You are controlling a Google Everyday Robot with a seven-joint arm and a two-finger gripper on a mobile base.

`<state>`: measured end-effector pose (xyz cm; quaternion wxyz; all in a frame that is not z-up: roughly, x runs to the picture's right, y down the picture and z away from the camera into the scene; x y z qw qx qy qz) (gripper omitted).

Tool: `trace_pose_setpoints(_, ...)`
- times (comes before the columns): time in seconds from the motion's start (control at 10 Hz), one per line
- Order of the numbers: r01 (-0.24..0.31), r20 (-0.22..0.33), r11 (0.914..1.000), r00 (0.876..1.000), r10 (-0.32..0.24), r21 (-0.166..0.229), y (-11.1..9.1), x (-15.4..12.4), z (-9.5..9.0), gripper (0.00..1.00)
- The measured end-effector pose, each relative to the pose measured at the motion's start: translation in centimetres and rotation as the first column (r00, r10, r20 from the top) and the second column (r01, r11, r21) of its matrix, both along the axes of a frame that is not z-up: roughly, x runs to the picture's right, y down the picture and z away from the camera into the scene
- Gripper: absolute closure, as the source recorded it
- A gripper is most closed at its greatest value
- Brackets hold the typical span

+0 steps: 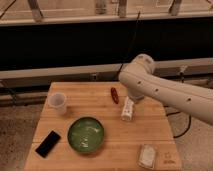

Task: Pick up the ceramic cup

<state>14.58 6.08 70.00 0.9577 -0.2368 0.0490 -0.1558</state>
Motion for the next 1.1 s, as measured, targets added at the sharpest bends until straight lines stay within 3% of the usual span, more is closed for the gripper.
trace_pose_setpoints(0.6, 0.103, 0.039, 0.9946, 0.994, -0.103, 0.016, -2.0, -5.7, 0.3, 0.20)
trace_pose_setpoints(1.1, 0.196, 0.100, 0.9795, 0.975, -0.200, 0.047, -3.6, -10.4, 0.5, 0.20)
